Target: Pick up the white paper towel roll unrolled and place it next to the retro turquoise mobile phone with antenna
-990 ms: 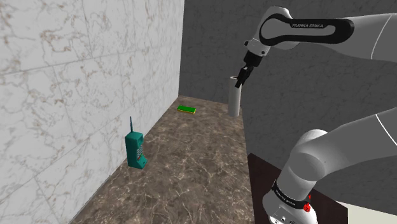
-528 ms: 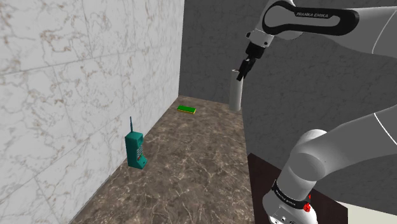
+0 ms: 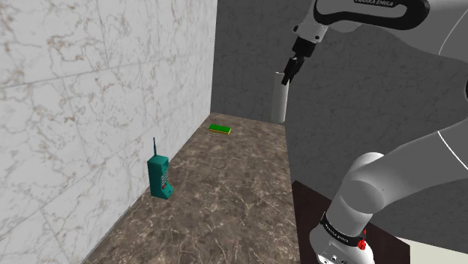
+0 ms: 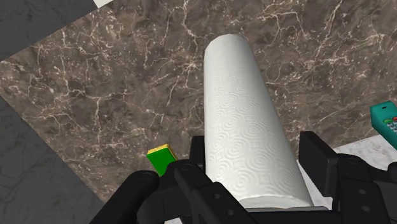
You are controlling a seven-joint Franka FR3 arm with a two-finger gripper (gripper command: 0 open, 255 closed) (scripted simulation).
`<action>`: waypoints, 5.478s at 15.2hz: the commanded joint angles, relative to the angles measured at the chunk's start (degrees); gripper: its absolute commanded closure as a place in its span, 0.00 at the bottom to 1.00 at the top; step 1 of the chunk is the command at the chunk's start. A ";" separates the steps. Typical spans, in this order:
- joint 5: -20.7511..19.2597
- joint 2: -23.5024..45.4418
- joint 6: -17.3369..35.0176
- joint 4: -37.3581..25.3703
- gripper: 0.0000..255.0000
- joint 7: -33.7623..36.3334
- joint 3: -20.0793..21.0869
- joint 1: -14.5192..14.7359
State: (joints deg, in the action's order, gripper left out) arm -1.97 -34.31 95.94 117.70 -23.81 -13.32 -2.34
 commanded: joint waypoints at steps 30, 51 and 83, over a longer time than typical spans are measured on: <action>4.29 15.95 -2.23 -18.88 1.00 29.90 23.95 7.47; -2.49 33.34 2.71 -30.21 1.00 47.22 35.37 13.09; -2.47 31.62 27.83 -3.46 1.00 48.67 35.12 12.87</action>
State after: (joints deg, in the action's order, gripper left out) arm -4.26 -3.03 122.94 113.75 24.78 21.80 10.56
